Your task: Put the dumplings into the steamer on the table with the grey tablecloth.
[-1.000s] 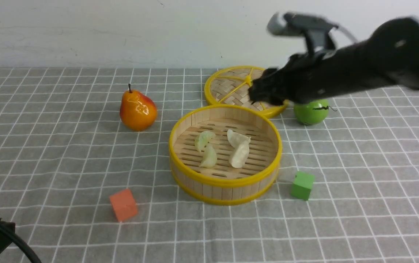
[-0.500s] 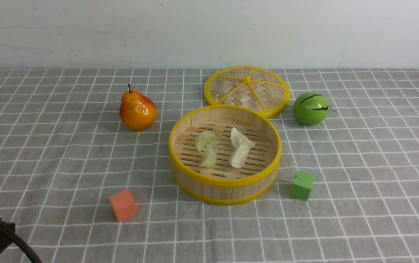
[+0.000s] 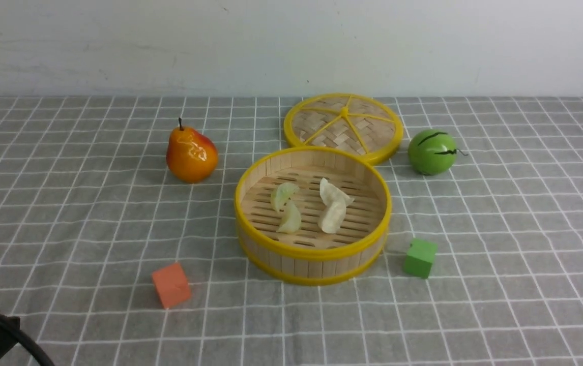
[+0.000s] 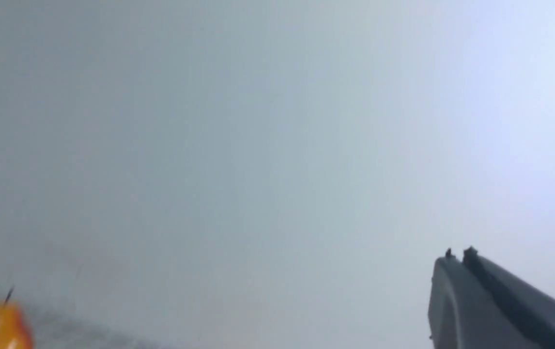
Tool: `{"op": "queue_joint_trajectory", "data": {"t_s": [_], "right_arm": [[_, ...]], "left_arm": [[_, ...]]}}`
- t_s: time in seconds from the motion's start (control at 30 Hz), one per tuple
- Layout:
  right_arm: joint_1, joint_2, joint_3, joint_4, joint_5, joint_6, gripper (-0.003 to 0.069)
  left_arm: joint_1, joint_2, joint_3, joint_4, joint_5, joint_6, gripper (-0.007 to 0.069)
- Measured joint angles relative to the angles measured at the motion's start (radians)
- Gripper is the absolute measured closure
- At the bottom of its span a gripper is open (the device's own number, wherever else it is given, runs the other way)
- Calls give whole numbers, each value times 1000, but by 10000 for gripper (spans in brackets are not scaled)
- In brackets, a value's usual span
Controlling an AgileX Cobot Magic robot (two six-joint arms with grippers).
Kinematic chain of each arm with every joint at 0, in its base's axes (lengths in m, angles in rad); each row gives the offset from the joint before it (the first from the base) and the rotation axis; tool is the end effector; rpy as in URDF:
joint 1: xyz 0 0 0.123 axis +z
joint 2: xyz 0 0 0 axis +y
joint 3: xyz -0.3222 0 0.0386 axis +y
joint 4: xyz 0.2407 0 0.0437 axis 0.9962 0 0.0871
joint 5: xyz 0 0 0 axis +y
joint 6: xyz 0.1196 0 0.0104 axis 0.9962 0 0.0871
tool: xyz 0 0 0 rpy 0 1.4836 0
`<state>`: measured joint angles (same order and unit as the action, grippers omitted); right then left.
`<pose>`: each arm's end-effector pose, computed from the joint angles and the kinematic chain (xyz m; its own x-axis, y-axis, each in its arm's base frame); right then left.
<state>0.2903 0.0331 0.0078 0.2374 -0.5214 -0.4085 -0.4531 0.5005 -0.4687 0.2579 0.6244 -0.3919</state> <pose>0.0259 -0.0069 0.2689 0.5329 -0.0484 -0.8448 -0.0839 0.9904 -0.1097 0.0787 -0.0184 0.2851 -0.5220 0.0561 -0.8511 0.2285 0.9706 -0.0762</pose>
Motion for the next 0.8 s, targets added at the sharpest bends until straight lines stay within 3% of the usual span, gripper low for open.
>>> {"op": "queue_joint_trajectory", "data": {"t_s": [0.17,0.53,0.8], "right_arm": [[0,1,0,9,-67,-75,659],[-32,-27,17,96,137,-118,650],[-317,-44,19,100,441,-41,645]], "left_arm": [[0,13,0,2,4,0,568],[0,16,0,2,8,0,558],[0,17,0,2,10,0,550]]}}
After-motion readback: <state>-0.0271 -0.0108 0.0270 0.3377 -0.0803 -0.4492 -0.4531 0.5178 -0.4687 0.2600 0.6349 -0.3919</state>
